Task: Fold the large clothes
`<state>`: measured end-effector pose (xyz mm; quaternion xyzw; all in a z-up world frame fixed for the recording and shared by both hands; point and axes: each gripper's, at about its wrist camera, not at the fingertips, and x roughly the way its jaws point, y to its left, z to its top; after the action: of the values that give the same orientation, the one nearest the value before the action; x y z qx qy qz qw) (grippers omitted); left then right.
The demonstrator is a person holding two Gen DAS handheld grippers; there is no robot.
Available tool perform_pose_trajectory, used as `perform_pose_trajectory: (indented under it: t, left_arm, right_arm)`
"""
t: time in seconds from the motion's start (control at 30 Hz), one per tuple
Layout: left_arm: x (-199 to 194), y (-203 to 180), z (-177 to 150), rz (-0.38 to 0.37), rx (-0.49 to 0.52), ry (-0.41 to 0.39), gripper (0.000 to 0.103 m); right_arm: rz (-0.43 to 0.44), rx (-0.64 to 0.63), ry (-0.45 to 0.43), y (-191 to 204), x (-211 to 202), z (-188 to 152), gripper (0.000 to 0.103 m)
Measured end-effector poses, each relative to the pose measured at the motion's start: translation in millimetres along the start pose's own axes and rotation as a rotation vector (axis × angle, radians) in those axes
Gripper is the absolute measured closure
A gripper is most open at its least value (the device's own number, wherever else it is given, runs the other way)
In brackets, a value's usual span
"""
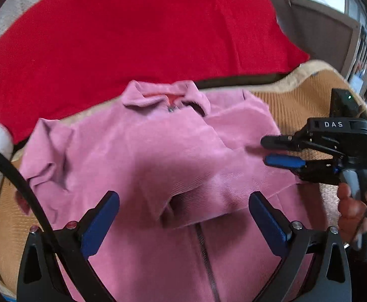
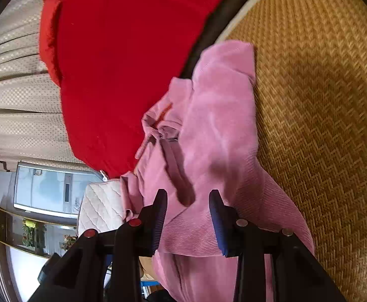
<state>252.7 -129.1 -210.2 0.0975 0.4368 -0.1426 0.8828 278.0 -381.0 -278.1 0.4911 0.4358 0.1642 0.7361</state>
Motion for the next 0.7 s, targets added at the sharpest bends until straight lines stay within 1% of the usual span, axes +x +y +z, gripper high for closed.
perform_pose_trajectory:
  t: [0.07, 0.1, 0.17, 0.2, 0.23, 0.3, 0.33, 0.37, 0.4, 0.43, 0.47, 0.5, 0.53, 0.57, 0.63, 0.7]
  left_arm:
    - [14, -7, 6, 0.020, 0.035, 0.021, 0.011]
    - [20, -11, 10, 0.036, 0.056, 0.030, 0.011]
    - [31, -18, 18, 0.069, 0.100, 0.042, 0.011]
    - [41, -22, 23, 0.105, 0.123, 0.057, 0.011]
    - [48, -23, 25, 0.122, 0.135, 0.074, 0.011]
    - [64, -21, 27, 0.142, 0.147, 0.124, 0.022]
    - [70, -16, 26, 0.147, 0.131, 0.150, 0.033]
    - [70, -12, 25, 0.139, 0.114, 0.149, 0.038]
    - [66, -8, 24, 0.126, 0.101, 0.129, 0.044]
    - [60, -3, 24, 0.123, 0.094, 0.102, 0.061]
    - [56, 1, 24, 0.115, 0.088, 0.094, 0.072]
    - [51, 8, 25, 0.080, 0.068, 0.082, 0.078]
    - [45, 16, 26, 0.036, 0.037, 0.067, 0.088]
    - [35, 29, 26, -0.010, -0.010, 0.042, 0.093]
    - [20, 51, 26, -0.024, -0.070, 0.016, 0.094]
    - [7, 70, 24, -0.039, -0.110, 0.007, 0.094]
  right_arm:
    - [-0.057, 0.015, 0.037, -4, 5, 1, 0.068]
    - [-0.074, 0.025, 0.055, -7, 12, -1, 0.074]
    - [-0.072, 0.045, 0.062, -13, 19, -1, 0.075]
    - [-0.064, 0.052, 0.069, -14, 18, 1, 0.075]
    - [-0.058, 0.058, 0.077, -16, 15, 3, 0.075]
    - [-0.051, 0.063, 0.083, -21, 6, 5, 0.075]
    - [-0.053, 0.058, 0.086, -21, 5, 4, 0.075]
    - [-0.060, 0.050, 0.089, -20, 4, 5, 0.075]
    - [-0.064, 0.045, 0.090, -23, 4, 4, 0.075]
    - [-0.069, 0.038, 0.092, -22, 6, 5, 0.075]
    - [-0.075, 0.030, 0.093, -21, 9, 4, 0.075]
    - [-0.081, 0.023, 0.093, -20, 10, 3, 0.075]
    - [-0.084, 0.017, 0.092, -20, 16, -3, 0.075]
    - [-0.088, 0.011, 0.091, -20, 17, -4, 0.075]
    - [-0.096, -0.001, 0.086, -19, 18, -5, 0.075]
    - [-0.112, -0.025, 0.081, -15, 24, -5, 0.075]
